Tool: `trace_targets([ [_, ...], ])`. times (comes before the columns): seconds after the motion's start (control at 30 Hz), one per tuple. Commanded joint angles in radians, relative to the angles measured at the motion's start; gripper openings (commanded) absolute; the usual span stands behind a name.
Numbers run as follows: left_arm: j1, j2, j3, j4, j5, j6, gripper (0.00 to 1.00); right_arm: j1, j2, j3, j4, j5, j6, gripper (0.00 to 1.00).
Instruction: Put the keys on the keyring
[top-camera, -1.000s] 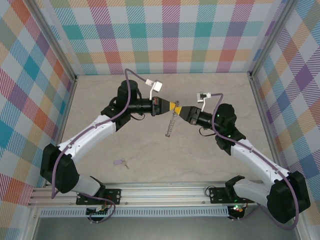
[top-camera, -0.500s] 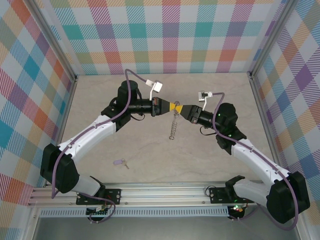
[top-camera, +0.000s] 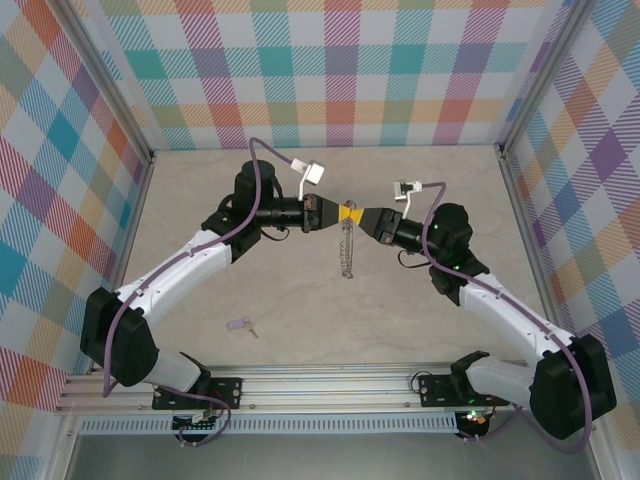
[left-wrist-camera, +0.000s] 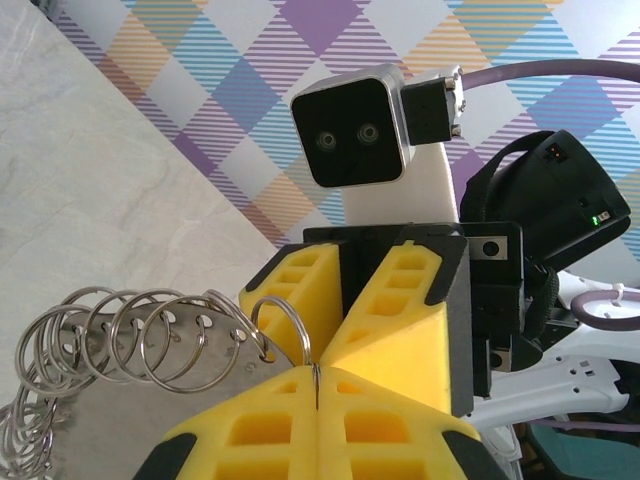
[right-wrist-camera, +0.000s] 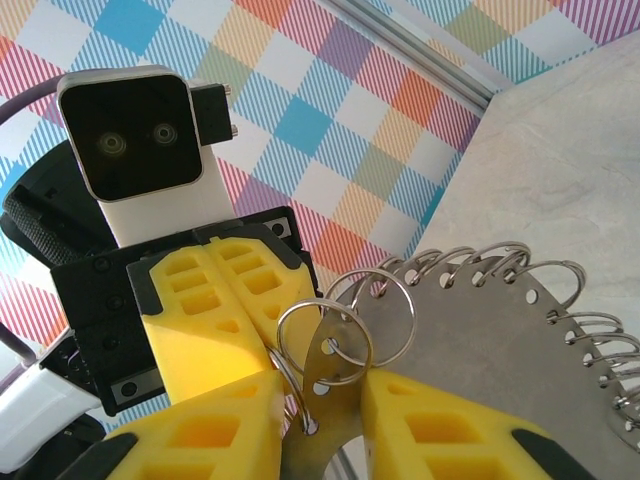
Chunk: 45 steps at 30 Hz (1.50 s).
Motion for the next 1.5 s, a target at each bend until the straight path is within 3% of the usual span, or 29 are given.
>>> trace_targets([
  [0.0,0.005,0.001,-0.012,0.023,0.026,-0.004,0.00,-0.001,-0.003,0.048,0.089,-0.042,0.009,0.21],
  [0.1,0.003,0.004,-0.013,0.024,0.023,-0.004,0.00,-0.001,-0.005,0.046,0.088,-0.050,0.013,0.18],
  [0.27,0.003,0.006,-0.014,0.024,0.017,-0.001,0.00,-0.001,-0.019,0.040,0.088,-0.053,0.016,0.37],
  [0.43,0.003,0.015,-0.019,0.029,0.012,0.008,0.00,-0.001,-0.053,0.023,0.007,-0.024,-0.012,0.43],
  [0.5,0.003,0.019,-0.019,0.030,0.007,0.017,0.00,-0.001,-0.070,0.014,-0.037,-0.006,-0.023,0.52],
  [0.57,0.003,0.025,-0.017,0.031,0.004,0.029,0.00,-0.002,-0.096,0.007,-0.100,0.020,-0.036,0.71],
  [0.6,0.005,0.027,-0.015,0.028,0.000,0.035,0.00,-0.001,-0.108,0.005,-0.129,0.032,-0.042,0.74],
  [0.9,0.009,0.060,-0.014,0.043,-0.011,0.052,0.00,-0.005,-0.198,0.031,-0.363,0.076,-0.099,0.87],
  [1.0,0.009,0.065,-0.027,0.060,-0.015,0.049,0.00,-0.006,-0.200,0.063,-0.441,0.086,-0.124,1.00],
  [1.2,0.010,0.067,-0.043,0.070,-0.014,0.050,0.00,-0.013,-0.156,0.169,-0.629,0.118,-0.207,1.00],
  [1.47,0.025,0.059,-0.048,0.068,-0.011,0.041,0.00,-0.020,-0.107,0.312,-0.930,0.292,-0.366,1.00],
])
